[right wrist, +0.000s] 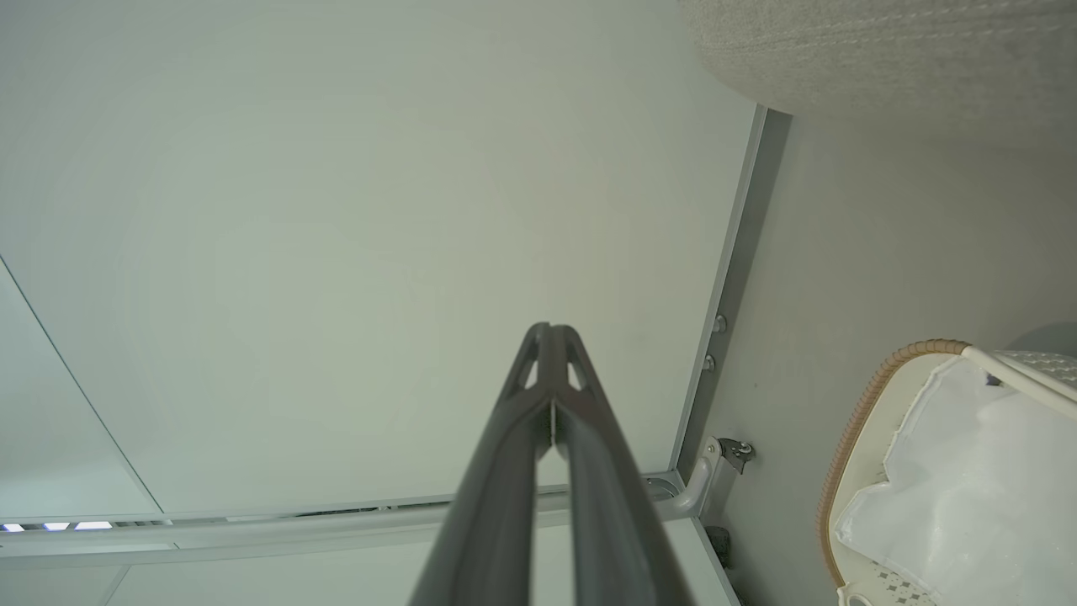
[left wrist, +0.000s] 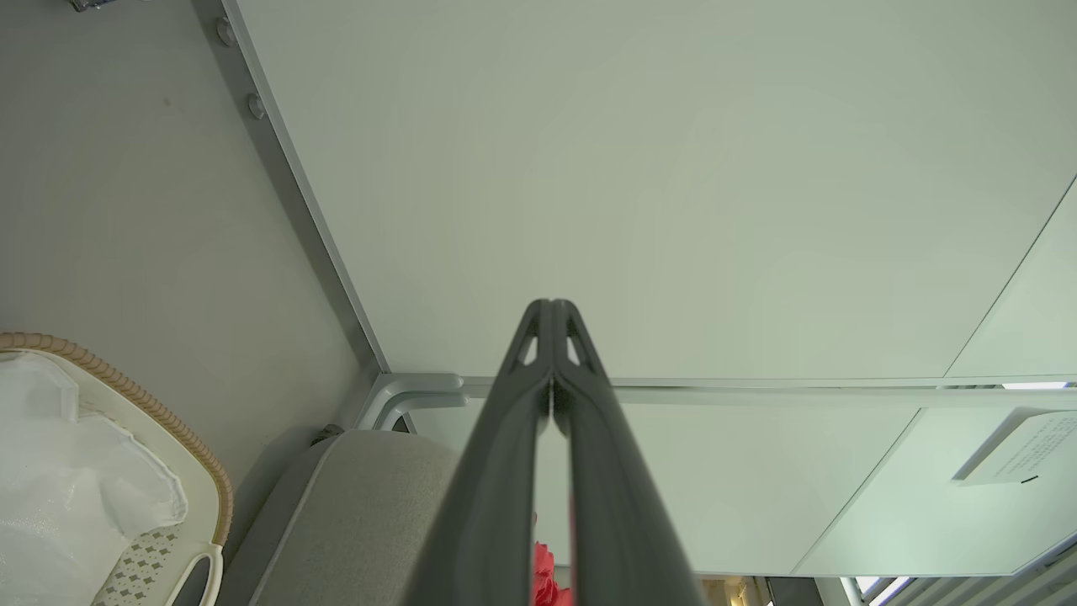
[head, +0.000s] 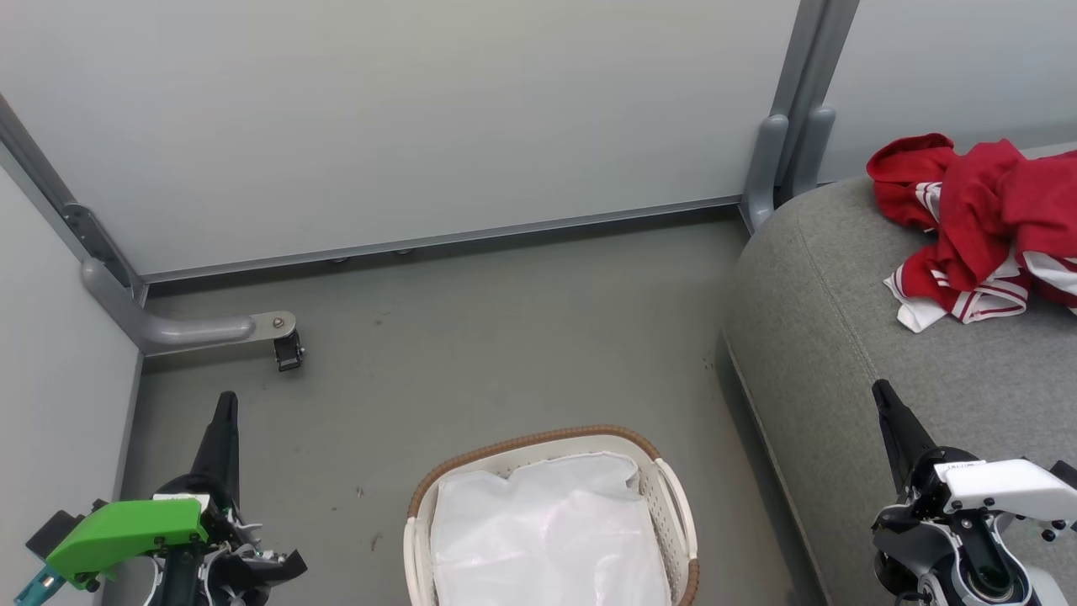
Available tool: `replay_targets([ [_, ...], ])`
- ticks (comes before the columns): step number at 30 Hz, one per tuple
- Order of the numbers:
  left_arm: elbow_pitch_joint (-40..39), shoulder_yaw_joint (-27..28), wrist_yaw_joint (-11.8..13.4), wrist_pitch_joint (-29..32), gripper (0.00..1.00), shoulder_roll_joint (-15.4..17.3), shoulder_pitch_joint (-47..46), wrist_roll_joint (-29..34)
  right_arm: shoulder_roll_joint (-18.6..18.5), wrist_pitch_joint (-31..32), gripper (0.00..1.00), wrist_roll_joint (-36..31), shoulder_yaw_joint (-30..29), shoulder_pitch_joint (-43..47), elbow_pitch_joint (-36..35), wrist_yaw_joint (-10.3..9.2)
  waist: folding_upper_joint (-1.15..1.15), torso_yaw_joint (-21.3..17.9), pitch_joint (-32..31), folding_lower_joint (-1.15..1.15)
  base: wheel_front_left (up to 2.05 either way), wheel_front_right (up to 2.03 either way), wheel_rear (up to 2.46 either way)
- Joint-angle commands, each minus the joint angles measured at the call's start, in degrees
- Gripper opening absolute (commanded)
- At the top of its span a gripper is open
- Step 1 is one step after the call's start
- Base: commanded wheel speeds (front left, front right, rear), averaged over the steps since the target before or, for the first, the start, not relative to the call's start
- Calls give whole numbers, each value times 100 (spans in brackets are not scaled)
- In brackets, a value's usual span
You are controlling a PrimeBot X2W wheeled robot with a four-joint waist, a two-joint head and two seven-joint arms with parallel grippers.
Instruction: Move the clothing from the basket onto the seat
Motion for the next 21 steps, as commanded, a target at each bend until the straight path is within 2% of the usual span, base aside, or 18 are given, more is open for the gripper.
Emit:
replay_targets([
  [1,-14,11,-38,18,0,29,-60,-20,-32,16,0,22,-10,24,-18,0,0,0,0,0,0,0,0],
  [21,-14,11,-38,18,0,29,-60,-19,-32,16,0,22,-10,24,-18,0,0,0,0,0,0,0,0],
])
